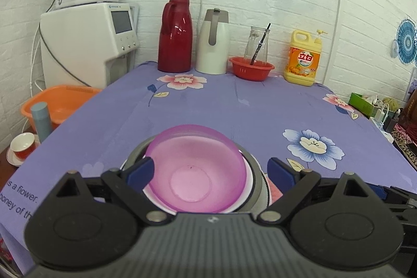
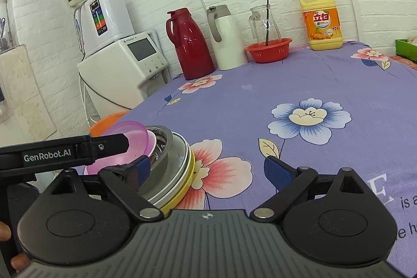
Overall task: Organize plates and bowls
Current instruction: 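Lower the stacked plates and bowls onto the table with the left gripper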
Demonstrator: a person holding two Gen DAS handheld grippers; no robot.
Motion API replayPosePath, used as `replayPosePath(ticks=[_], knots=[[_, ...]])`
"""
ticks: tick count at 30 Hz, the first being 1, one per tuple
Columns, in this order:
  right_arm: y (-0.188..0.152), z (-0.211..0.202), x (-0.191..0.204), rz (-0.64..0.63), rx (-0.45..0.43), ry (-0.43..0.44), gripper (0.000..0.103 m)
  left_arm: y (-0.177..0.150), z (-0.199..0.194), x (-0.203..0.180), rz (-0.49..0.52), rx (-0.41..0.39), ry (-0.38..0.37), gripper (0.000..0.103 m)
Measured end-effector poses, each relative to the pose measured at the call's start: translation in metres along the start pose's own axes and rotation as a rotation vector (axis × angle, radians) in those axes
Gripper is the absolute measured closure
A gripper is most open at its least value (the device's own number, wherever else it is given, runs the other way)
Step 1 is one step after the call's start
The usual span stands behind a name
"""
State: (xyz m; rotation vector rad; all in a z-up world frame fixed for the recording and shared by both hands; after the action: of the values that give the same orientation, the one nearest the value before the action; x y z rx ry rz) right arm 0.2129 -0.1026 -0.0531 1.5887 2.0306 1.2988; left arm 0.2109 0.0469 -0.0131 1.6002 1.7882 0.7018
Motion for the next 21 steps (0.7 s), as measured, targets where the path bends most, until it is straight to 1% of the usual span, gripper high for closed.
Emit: replayPosePath(ticks=[3,9,12,16,21], knots=[[-0.005,-0.007,-0.003,0.001,-0.012,-0.004,0.000,-0.006,-0.003,-0.005,0.001,0.006,-0.017,0.011],[-0.021,-0.026,-0.011,0.003,-0.043,-0.031,0.000,-0.024,-0.015,-0.020,0.029,-0.011,-0.041,0.011],[-0.033,-0.038,-0.015,0.005,-0.058,-0.067,0.000,-0.037,-0.023,-0.027,0.047,-0.014,-0.053,0.011],[-0.048,-0.058,-0.020,0.013,-0.089,-0.129,0.000,-0.057,-0.042,-0.034,0.064,-0.047,-0.078,0.011],[-0.067,-0.088,-0.012,-0.017,-0.146,-0.184,0.000,-0.081,-0.072,-0.038,0.066,-0.084,-0.104,0.011]])
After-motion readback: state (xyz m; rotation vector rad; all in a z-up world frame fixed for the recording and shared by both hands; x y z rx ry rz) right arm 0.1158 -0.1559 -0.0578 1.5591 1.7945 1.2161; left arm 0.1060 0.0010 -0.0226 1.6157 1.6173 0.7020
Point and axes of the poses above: each gripper's, at about its wrist camera, not at the fingertips, and z roughly the way its jaws point, x to its left, y to its top, the point moved 10 cm from there along z, roughly the way its jaws point, and after that the axes turned 15 degrees about x, right-handed, at the moved point
